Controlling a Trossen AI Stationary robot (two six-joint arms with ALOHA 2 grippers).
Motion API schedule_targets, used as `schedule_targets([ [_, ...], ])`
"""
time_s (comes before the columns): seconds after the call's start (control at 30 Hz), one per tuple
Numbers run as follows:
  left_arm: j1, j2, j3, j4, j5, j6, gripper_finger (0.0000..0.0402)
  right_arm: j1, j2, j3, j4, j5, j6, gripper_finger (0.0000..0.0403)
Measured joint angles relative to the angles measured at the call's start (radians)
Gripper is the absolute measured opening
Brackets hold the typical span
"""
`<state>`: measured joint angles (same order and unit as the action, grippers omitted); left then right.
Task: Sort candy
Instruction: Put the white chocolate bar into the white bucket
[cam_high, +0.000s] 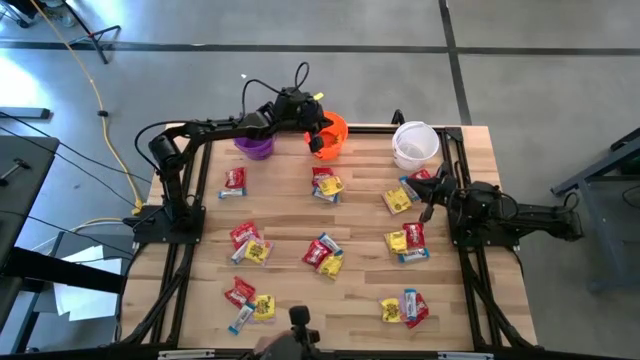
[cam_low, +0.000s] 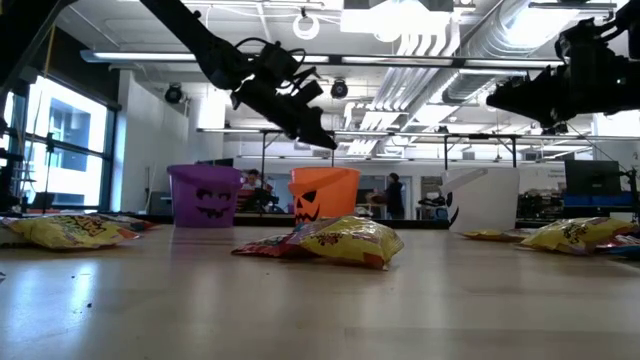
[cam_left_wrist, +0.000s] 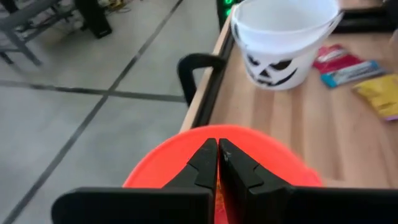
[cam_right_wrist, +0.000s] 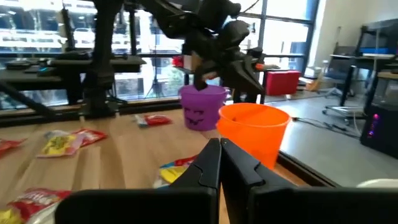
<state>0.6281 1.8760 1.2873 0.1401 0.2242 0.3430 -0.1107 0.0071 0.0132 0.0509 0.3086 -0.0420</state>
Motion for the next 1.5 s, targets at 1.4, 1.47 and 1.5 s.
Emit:
schedule_targets([
  [1.4, -0.006, -0.262, -0.543, 0.635, 0.086, -0.117, 0.0000, -0.075, 0.175, 0.096, -0.138, 0.029, 0.267, 0.0000],
  [1.47, -0.006, -0.278, -0.566, 0.639, 0.081, -0.128, 0.0000, -0.075, 0.211, 0.143, -0.207, 0.033, 0.303, 0.0000],
  [1.5, -0.006, -0.285, -0.579, 0.643, 0.078, -0.129, 0.0000, -0.075, 0.230, 0.168, -0.245, 0.032, 0.325, 0.0000],
])
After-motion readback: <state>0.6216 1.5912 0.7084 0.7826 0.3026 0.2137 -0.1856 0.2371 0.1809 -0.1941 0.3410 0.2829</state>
